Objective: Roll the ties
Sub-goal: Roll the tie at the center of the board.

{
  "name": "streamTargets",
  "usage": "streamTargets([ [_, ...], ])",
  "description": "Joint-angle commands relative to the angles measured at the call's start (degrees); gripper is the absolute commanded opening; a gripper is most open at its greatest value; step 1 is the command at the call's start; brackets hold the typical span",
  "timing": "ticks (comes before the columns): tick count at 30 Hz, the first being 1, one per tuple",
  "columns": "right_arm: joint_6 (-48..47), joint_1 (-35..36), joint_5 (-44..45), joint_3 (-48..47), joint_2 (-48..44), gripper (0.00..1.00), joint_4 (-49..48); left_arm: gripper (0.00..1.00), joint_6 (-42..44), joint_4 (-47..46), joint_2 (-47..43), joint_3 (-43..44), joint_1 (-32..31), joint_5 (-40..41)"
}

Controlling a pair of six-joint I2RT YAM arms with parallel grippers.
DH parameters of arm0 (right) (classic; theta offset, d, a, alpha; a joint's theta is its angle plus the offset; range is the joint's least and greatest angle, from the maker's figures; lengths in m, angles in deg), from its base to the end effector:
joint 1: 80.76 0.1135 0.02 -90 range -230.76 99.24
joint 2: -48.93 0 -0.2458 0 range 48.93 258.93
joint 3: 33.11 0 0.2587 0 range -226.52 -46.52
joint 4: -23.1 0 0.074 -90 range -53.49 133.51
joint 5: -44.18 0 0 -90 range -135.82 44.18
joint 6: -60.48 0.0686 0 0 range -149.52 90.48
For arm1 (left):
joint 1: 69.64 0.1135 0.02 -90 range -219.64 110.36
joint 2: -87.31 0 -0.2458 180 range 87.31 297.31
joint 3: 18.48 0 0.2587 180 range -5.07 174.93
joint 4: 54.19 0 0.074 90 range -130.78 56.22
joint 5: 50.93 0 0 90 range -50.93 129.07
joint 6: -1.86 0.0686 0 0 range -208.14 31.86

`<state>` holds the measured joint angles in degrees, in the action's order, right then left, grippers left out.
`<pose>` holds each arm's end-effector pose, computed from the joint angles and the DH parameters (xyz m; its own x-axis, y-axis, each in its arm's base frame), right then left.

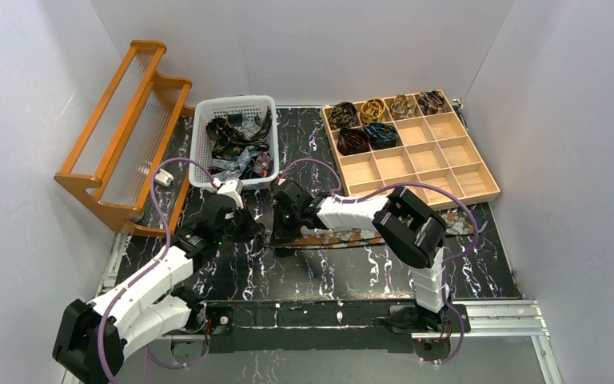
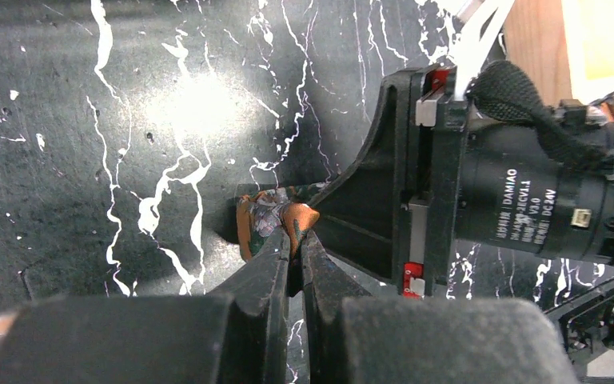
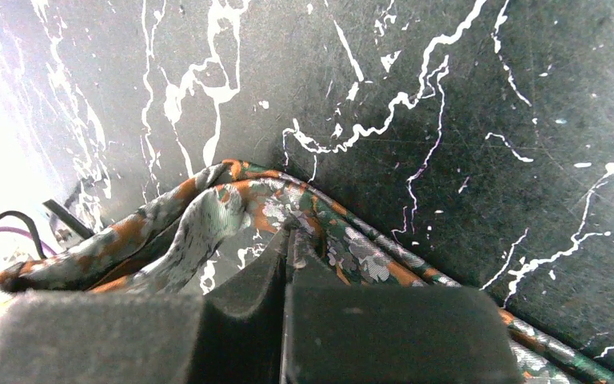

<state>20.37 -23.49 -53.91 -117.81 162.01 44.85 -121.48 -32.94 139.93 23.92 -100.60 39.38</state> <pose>0.2270 0.3711 0.1077 -0.9416 -0.0646 -0.3304 -0.2506 0.7898 0.5599 0.2120 -0.1267 0.1885 -0.6546 -0.2482 -0.7141 0.1804 0.8660 -0.4664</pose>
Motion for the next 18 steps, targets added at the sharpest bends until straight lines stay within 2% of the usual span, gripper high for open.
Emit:
streamTargets([
  [1, -0.4, -0.8, 0.0, 2.3, -4.5, 0.08, -1.8, 0.0, 2.0, 0.8, 1.5, 2.3, -2.2, 4.1],
  [11, 2.2, -5.4, 8.5, 12.8, -18.8, 0.15, -1.6, 0.0, 2.7, 0.7, 8.4, 5.0, -8.5, 9.5],
  [18, 2.6, -8.3, 12.4, 18.3, -25.7, 0.33, -2.4, 0.0, 1.8, -1.4, 13.9, 6.0, -13.8, 12.2],
])
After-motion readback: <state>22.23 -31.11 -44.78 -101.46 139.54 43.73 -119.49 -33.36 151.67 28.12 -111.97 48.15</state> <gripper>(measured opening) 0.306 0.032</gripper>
